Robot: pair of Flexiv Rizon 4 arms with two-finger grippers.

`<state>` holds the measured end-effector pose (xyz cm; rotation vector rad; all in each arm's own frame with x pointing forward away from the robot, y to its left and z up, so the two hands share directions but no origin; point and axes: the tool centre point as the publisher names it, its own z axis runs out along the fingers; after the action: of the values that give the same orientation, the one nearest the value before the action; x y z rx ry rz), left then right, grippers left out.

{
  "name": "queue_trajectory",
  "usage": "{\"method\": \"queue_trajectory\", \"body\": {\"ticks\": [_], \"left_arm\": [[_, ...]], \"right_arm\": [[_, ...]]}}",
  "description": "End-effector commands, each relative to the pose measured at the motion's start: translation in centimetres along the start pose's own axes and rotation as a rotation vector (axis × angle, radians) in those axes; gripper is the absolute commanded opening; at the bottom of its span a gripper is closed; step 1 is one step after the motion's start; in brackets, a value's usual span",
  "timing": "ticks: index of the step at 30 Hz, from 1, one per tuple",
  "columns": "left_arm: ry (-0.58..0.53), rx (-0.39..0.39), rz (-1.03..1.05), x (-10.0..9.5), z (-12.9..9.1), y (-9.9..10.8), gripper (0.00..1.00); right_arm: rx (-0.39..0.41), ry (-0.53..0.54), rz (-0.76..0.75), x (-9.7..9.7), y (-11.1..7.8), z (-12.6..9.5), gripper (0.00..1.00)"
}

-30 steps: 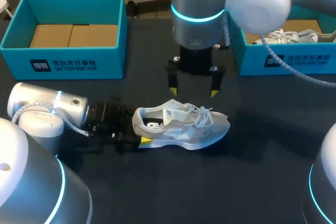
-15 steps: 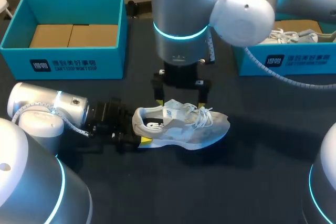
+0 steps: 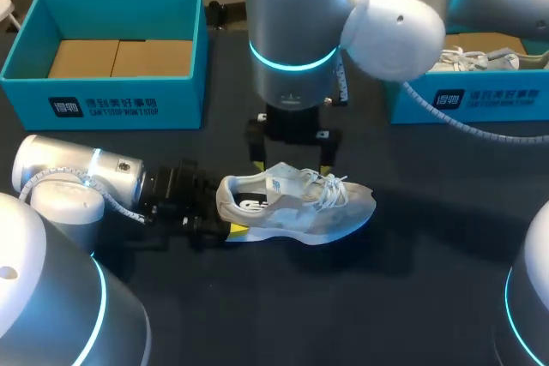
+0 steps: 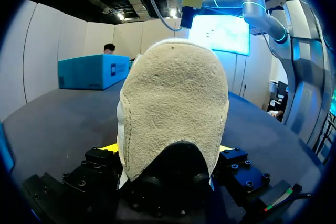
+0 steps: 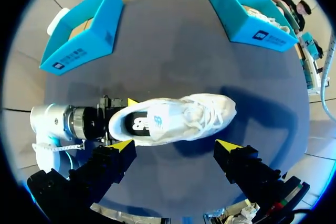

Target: Take the shoe out of the shoebox, open the shoe tongue, remove and reinsert the insole, then place the shoe into the shoebox

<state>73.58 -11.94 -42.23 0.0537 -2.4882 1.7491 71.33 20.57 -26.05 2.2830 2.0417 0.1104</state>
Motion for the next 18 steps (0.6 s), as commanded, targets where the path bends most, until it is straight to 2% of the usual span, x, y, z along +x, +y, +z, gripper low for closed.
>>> {"method": "queue_trajectory", "body": {"ticks": [1,12,18], "left_arm": [[-0.002,-0.003,0.000,-0.1,0.2,0.1,0.00],[-0.002,-0.003,0.000,-0.1,0.2,0.1,0.00],[-0.002,-0.003,0.000,-0.1,0.2,0.1,0.00]], "right_arm": [[-0.006,0.004,-0.016,1.4,0.4,1.9,1.00],[0.005,-0.067,-0.031,2.5,0.4,5.0,1.00],[0.001,-0.090,-0.026,2.5,0.5,5.7,1.00]]}}
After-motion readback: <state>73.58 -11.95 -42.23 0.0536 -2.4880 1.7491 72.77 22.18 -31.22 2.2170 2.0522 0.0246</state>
